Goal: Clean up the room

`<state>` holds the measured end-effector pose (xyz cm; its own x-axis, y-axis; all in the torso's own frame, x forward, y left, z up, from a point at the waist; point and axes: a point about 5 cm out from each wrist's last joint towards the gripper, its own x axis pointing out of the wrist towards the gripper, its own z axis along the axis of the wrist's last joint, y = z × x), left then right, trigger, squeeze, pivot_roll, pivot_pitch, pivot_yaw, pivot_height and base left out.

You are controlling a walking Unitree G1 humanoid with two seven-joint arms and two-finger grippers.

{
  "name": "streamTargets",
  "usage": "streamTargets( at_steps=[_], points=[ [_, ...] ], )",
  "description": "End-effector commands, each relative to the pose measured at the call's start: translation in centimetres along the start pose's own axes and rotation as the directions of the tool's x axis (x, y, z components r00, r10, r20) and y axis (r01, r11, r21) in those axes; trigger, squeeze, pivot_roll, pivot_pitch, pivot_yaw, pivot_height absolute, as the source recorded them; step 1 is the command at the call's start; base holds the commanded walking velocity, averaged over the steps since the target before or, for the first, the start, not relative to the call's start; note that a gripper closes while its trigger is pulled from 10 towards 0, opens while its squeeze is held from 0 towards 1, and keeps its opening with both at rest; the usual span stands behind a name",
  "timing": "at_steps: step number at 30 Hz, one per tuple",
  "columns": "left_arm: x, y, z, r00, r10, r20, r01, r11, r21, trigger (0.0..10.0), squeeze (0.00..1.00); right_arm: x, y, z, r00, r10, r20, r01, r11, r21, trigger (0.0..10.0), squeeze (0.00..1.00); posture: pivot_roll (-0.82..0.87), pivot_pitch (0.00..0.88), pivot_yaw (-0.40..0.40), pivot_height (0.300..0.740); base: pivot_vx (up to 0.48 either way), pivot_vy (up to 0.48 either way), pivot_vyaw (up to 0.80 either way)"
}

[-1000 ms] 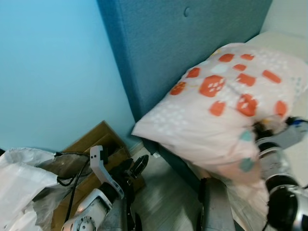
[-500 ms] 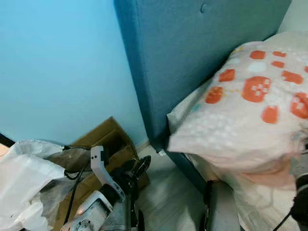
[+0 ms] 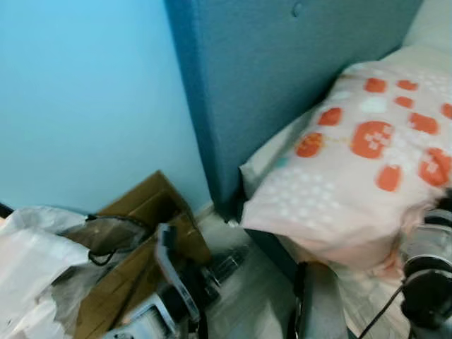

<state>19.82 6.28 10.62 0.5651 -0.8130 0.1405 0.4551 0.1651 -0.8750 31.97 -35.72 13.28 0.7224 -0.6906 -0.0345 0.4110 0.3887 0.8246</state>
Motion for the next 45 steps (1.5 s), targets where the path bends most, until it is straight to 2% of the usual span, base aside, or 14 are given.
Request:
streamTargets(
  at_steps=[1,2,3,4,16,21,30,32,35,36,37,38,39,45],
  points=[
    [-0.2,-0.3,-0.8,0.999,-0.026,-0.023,0.025,0.999,-0.041,10.0,0.0,-0.4,0.2,-1.3,0.998,0.023,-0.059,-0.025,0.999,-0.023,0.0,0.0,0.15,0.329,0.106,0.553,0.0,0.0,0.0],
    [-0.3,-0.4,-1.2,0.998,-0.032,-0.045,0.03,0.998,-0.046,10.0,0.0,-0.5,0.4,-1.8,0.997,0.038,-0.074,-0.04,0.999,-0.026,0.0,0.0,0.15,0.329,0.106,0.553,0.0,0.0,0.0],
    [-0.3,-0.5,-1.7,0.996,-0.045,-0.08,0.041,0.998,-0.057,10.0,0.0,-0.6,0.7,-2.4,0.993,0.052,-0.105,-0.057,0.997,-0.044,10.0,0.55,0.14,0.329,0.103,0.553,0.0,0.0,0.0],
    [-0.5,-0.6,-2.5,0.989,-0.056,-0.135,0.046,0.996,-0.076,10.0,0.0,-0.7,1.2,-2.8,0.988,0.09,-0.125,-0.098,0.993,-0.061,10.0,1.0,0.13,0.325,0.099,0.553,0.0,0.0,0.0],
    [-1.1,1.6,-2.6,0.975,0.066,-0.21,-0.063,0.998,0.021,10.0,0.0,1.0,1.5,3.7,0.981,0.175,0.083,-0.158,0.972,-0.175,10.0,1.0,0.08,0.294,0.074,0.553,0.0,0.0,0.0],
    [-1.0,2.4,-3.1,0.962,0.108,-0.252,-0.085,0.991,0.099,10.0,0.0,1.4,2.2,8.2,0.951,0.261,0.164,-0.156,0.867,-0.474,10.0,1.0,0.04,0.273,0.061,0.553,0.0,0.0,0.0],
    [-0.1,4.4,-2.4,0.966,0.199,-0.168,-0.174,0.973,0.15,10.0,0.0,1.5,5.5,9.3,0.881,0.474,0.011,-0.362,0.687,-0.63,10.0,1.0,0.0,0.238,0.045,0.553,0.0,0.0,0.0],
    [-0.2,5.4,-1.7,0.961,0.247,-0.125,-0.223,0.959,0.176,10.0,0.0,-0.1,7.9,5.6,0.703,0.639,-0.312,-0.646,0.391,-0.655,10.0,1.0,-0.01,0.219,0.034,0.553,0.0,0.0,0.0],
    [-0.3,5.6,-1.5,0.959,0.259,-0.112,-0.237,0.954,0.183,10.0,0.0,-0.7,8.4,4.5,0.635,0.66,-0.403,-0.714,0.3,-0.633,10.0,1.0,-0.01,0.219,0.034,0.553,0.0,0.0,0.0],
    [-0.8,6.5,-0.9,0.947,0.313,-0.072,-0.293,0.933,0.207,10.0,0.0,-2.4,9.1,2.4,0.461,0.665,-0.587,-0.84,0.115,-0.529,10.0,1.0,-0.02,0.205,0.022,0.553,0.0,0.0,0.0],
    [-0.8,6.5,-0.9,0.947,0.313,-0.072,-0.293,0.933,0.207,10.0,0.0,-2.4,9.1,2.4,0.461,0.665,-0.587,-0.84,0.115,-0.529,10.0,1.0,-0.02,0.205,0.022,0.553,0.0,0.0,0.0],
    [-1.4,7.6,0.0,0.921,0.389,-0.012,-0.374,0.893,0.251,10.0,0.0,-4.2,9.2,0.6,0.296,0.621,-0.725,-0.916,-0.031,-0.4,10.0,0.25,-0.03,0.196,0.012,0.553,0.0,0.0,0.0],
    [-2.1,8.7,1.1,0.889,0.453,0.069,-0.454,0.853,0.257,10.0,0.0,-6.4,8.9,-1.3,0.111,0.519,-0.848,-0.958,-0.172,-0.231,10.0,0.0,-0.03,0.189,-0.003,0.553,0.0,0.0,0.0],
    [-4.3,10.3,4.4,0.794,0.551,0.257,-0.606,0.754,0.254,10.0,0.0,-10.2,5.7,-5.0,-0.199,0.084,-0.976,-0.915,-0.373,0.154,10.0,0.0,-0.03,0.176,-0.023,0.553,0.0,0.0,0.0]
  ],
)
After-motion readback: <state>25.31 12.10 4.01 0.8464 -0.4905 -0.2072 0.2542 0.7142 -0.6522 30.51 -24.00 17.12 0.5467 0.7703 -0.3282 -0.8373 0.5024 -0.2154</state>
